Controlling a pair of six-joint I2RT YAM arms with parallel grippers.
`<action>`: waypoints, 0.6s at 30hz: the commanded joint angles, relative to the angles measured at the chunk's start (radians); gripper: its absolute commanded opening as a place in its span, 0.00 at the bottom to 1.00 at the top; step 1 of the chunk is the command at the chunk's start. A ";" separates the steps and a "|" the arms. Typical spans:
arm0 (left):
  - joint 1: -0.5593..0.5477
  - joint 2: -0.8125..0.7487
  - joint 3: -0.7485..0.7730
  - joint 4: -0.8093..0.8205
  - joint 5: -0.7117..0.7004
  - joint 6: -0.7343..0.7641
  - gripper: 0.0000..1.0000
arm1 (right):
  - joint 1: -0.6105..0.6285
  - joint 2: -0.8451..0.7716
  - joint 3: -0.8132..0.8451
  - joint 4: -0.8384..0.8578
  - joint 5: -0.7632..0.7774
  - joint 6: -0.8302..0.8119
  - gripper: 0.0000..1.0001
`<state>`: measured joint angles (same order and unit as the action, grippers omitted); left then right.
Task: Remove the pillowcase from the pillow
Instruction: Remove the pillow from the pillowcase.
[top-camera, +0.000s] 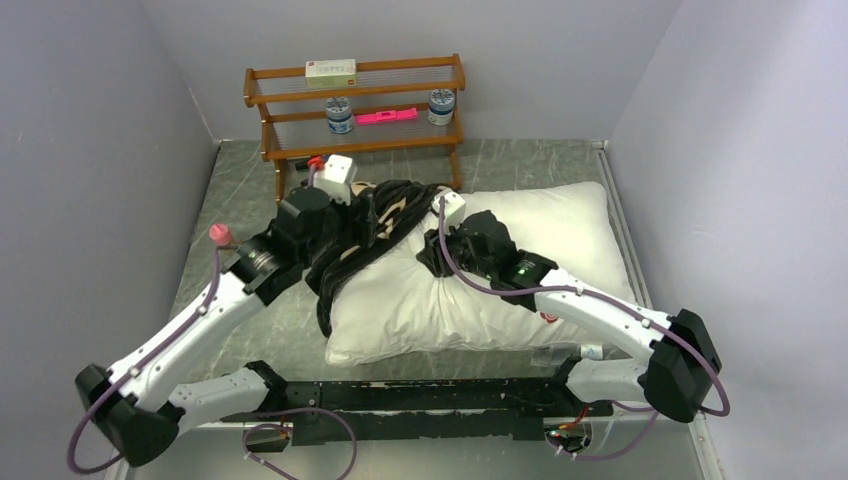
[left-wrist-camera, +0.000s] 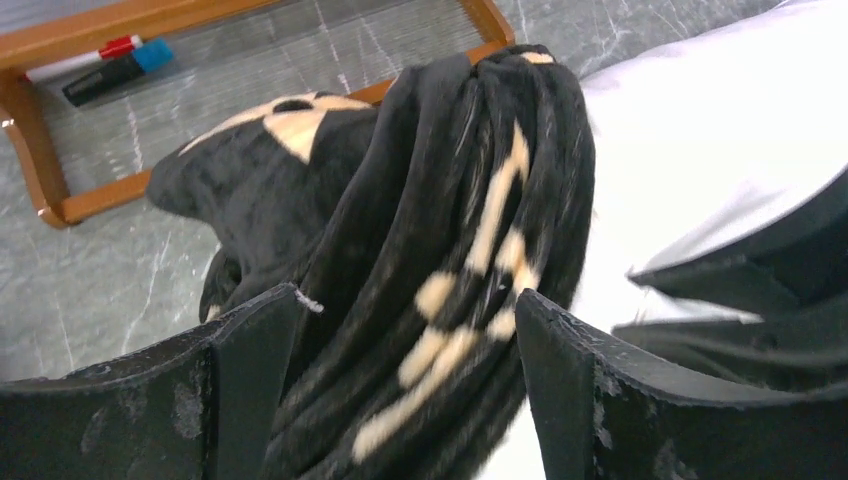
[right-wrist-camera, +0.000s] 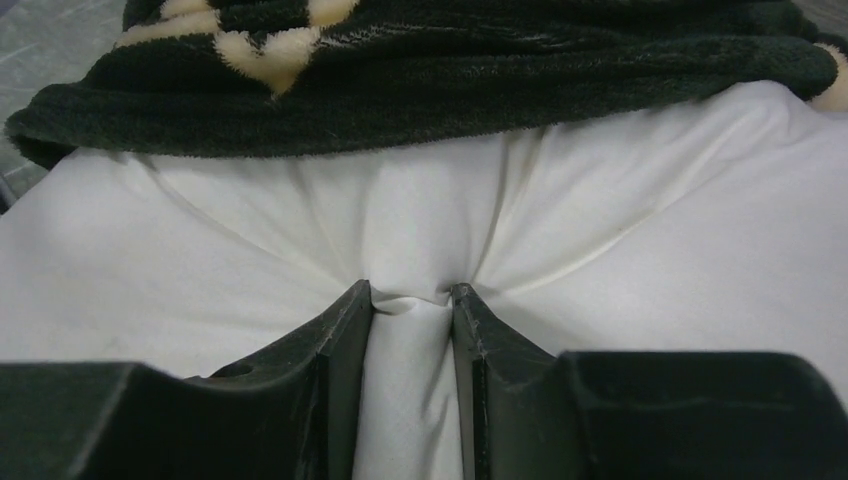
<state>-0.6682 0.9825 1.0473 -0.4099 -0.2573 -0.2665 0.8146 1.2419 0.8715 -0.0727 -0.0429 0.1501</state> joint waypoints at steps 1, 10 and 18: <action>0.006 0.143 0.136 0.004 0.042 0.094 0.84 | 0.030 0.002 -0.073 -0.195 -0.062 0.002 0.25; 0.047 0.421 0.327 -0.028 0.144 0.136 0.84 | 0.057 -0.071 -0.095 -0.185 -0.038 -0.026 0.00; 0.077 0.555 0.417 -0.082 0.132 0.182 0.56 | 0.080 -0.105 -0.105 -0.212 0.011 -0.045 0.00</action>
<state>-0.6029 1.5173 1.4002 -0.4545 -0.1234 -0.1402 0.8745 1.1328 0.8074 -0.0708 -0.0277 0.1154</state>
